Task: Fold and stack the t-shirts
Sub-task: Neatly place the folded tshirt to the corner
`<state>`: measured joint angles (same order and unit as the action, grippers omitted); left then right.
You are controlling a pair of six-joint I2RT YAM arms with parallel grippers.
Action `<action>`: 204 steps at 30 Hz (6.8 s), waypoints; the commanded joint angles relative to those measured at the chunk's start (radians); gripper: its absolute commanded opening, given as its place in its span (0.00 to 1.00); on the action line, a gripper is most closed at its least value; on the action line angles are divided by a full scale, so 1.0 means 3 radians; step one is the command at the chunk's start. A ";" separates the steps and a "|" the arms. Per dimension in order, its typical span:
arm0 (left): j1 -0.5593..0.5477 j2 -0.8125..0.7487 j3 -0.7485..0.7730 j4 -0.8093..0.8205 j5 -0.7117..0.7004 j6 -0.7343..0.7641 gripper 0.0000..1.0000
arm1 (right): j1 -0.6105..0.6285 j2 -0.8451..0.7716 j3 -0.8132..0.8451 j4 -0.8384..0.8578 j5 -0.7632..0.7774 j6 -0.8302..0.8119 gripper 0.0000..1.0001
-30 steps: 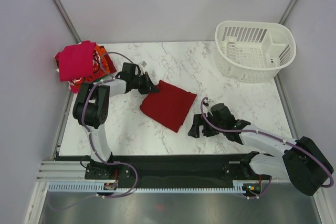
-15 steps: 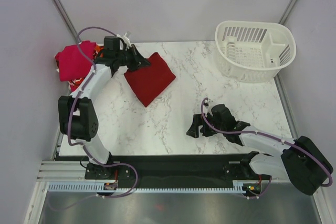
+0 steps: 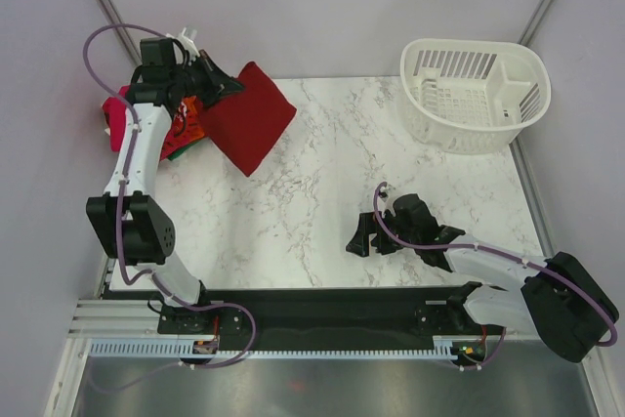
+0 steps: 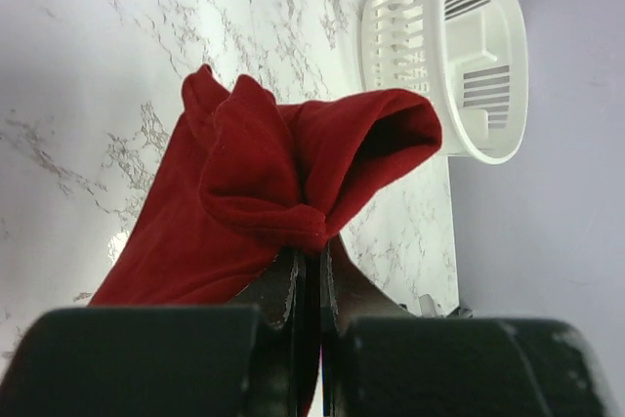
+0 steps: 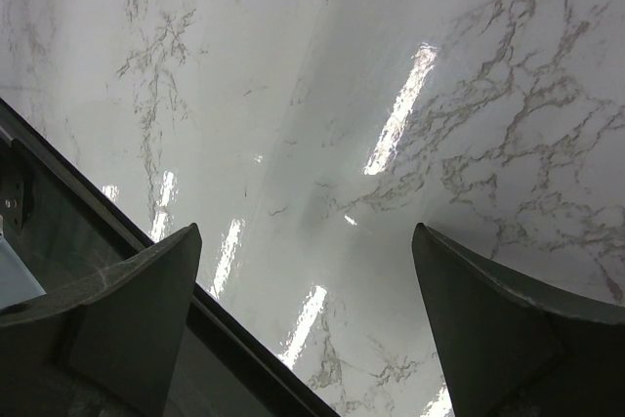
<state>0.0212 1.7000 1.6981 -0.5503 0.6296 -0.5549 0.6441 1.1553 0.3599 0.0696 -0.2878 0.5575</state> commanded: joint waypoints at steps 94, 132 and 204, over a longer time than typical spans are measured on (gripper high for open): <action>0.1075 0.2260 0.2638 -0.0063 -0.1925 0.0387 0.75 | 0.0006 0.0327 0.0089 0.0065 -0.0079 0.0008 0.98; 0.0067 -0.2009 -0.0412 0.0520 -0.2395 0.0913 1.00 | 0.0011 0.0091 -0.0049 0.0141 -0.0150 -0.0012 0.98; -0.0030 -0.0896 -0.4970 0.5700 -0.1915 0.1722 1.00 | 0.0001 -0.0206 0.0880 -0.0748 0.0708 -0.0401 0.98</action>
<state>0.0128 1.4311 0.1879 1.1164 0.0795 -0.0551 0.6449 1.1088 0.4839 -0.0994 -0.2054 0.5091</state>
